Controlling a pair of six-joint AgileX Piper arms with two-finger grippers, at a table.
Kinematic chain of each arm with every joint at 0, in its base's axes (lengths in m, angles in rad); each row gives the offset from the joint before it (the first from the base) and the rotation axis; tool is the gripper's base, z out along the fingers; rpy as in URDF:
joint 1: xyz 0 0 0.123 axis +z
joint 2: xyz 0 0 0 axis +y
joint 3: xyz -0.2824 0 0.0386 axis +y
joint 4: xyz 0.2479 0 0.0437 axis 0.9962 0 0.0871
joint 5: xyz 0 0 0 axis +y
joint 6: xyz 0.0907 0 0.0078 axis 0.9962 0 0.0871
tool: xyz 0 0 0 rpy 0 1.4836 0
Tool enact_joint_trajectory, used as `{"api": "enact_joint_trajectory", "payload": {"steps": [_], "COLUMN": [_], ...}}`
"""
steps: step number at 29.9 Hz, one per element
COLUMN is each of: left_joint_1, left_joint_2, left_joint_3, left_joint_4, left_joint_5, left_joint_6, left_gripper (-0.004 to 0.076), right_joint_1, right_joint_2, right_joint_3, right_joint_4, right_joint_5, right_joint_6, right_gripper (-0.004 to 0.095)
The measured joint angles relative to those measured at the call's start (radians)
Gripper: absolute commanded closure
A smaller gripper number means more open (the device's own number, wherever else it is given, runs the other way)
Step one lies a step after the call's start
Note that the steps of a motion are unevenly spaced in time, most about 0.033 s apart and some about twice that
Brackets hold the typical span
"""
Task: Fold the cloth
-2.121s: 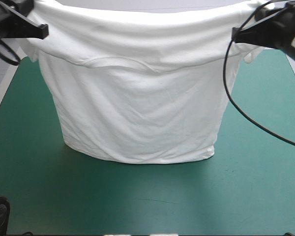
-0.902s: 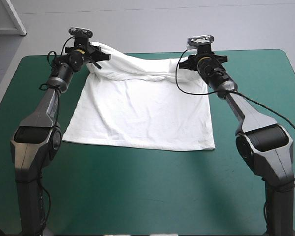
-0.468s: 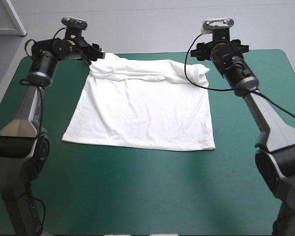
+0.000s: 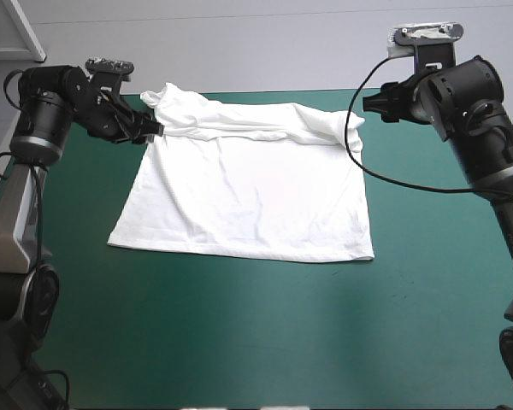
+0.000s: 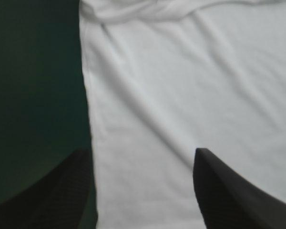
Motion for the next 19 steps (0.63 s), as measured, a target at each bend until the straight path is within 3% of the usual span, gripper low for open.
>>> {"api": "enact_joint_trajectory", "payload": {"steps": [8, 19], "left_joint_1": [0.019, 0.159], "left_joint_2": [-0.224, -0.224], "left_joint_3": [0.407, 0.818], "left_joint_4": [0.116, 0.008], "left_joint_5": [-0.015, -0.341], "left_joint_6": [-0.023, -0.007], "left_gripper": [0.0267, 0.0267], "right_joint_1": [0.003, 0.006], "right_joint_2": [-0.123, -0.378], "right_joint_3": [0.235, 0.679], "right_joint_4": [0.139, 0.222], "right_joint_5": [0.039, 0.009], "right_joint_6": [-0.052, -0.049], "right_gripper": [0.0277, 0.0277]}}
